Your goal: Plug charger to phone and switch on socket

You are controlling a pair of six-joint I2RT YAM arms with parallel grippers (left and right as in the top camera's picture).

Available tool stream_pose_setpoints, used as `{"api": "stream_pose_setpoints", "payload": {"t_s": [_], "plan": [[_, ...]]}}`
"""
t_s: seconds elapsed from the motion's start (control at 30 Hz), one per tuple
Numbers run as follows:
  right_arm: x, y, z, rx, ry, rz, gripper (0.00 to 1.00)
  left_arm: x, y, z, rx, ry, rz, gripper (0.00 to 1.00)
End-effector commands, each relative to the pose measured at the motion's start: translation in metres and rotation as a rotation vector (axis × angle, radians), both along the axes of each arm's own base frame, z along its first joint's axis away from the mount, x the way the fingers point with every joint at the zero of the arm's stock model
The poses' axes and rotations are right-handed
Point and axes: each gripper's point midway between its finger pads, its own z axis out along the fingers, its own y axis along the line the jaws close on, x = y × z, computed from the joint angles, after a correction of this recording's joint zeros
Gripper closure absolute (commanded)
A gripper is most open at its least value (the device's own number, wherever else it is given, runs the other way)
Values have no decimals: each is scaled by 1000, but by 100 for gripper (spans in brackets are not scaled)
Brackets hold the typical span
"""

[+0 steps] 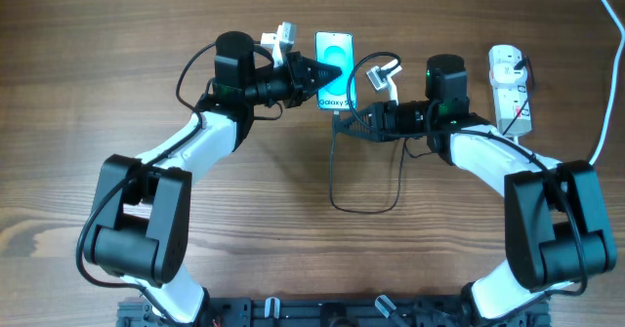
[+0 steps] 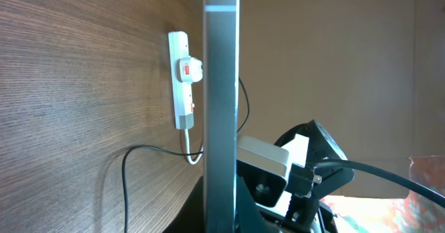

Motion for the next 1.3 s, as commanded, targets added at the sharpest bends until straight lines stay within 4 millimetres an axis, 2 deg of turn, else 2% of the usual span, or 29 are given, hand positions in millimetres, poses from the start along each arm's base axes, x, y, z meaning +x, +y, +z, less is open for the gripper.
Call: {"api": "stream_pose_setpoints", "payload": {"t_s": [0.0,0.67,1.27], "plan": [[4,-2,-6,-4,10,-13,96,-1,-4,9,-15,-26,-28,96],[7,-2,-4,-4,31,-22,96,-12,-12,11,-25,-30,-83,96],[2,-2,-2,7,67,0,96,-8,-12,15,-29,-56,-71,96]]}}
